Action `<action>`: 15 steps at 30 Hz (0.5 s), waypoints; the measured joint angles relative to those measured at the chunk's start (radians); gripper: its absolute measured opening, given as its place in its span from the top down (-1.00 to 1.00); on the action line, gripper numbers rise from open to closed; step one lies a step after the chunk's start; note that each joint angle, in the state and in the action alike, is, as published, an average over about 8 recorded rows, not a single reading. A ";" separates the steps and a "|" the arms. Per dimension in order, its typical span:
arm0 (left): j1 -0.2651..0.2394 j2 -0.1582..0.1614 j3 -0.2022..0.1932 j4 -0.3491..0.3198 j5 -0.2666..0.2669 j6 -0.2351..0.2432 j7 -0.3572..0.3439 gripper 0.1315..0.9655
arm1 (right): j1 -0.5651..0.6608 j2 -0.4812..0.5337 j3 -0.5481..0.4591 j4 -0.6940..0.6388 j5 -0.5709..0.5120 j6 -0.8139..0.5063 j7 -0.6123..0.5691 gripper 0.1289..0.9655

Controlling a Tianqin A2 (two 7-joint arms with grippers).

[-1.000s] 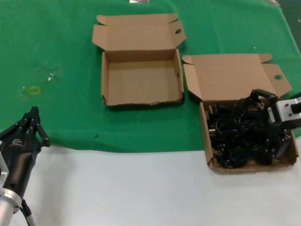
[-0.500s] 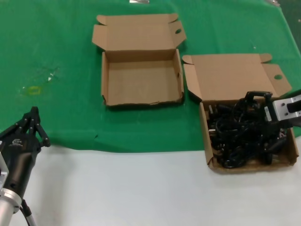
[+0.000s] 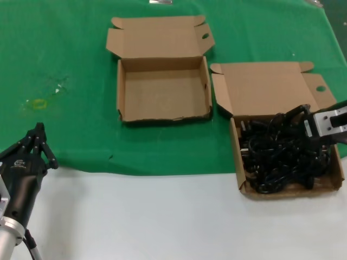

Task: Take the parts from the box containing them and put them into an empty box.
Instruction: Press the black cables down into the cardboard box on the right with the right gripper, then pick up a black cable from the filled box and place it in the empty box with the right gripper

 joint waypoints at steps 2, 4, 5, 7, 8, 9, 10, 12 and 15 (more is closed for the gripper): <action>0.000 0.000 0.000 0.000 0.000 0.000 0.000 0.97 | -0.004 0.002 0.003 0.005 -0.002 0.001 0.004 0.04; 0.000 0.000 0.000 0.000 0.000 0.000 0.000 0.97 | -0.010 0.005 0.005 0.012 -0.003 0.001 0.009 0.10; 0.000 0.000 0.000 0.000 0.000 0.000 0.000 0.97 | -0.014 0.008 0.007 0.016 -0.003 0.002 0.012 0.15; 0.000 0.000 0.000 0.000 0.000 0.000 0.000 0.97 | -0.021 0.012 0.010 0.024 -0.004 0.002 0.017 0.27; 0.000 0.000 0.000 0.000 0.000 0.000 0.000 0.97 | -0.025 0.015 0.011 0.028 -0.005 0.002 0.020 0.33; 0.000 0.000 0.000 0.000 0.000 0.000 0.000 0.97 | -0.029 0.017 0.013 0.033 -0.005 0.003 0.023 0.38; 0.000 0.000 0.000 0.000 0.000 0.000 0.000 0.97 | -0.033 0.020 0.014 0.038 -0.005 0.003 0.026 0.44; 0.000 0.000 0.000 0.000 0.000 0.000 0.000 0.97 | -0.040 0.025 0.017 0.047 -0.006 0.003 0.033 0.50; 0.000 0.000 0.000 0.000 0.000 0.000 0.000 0.97 | -0.048 0.033 0.022 0.064 -0.007 0.003 0.045 0.60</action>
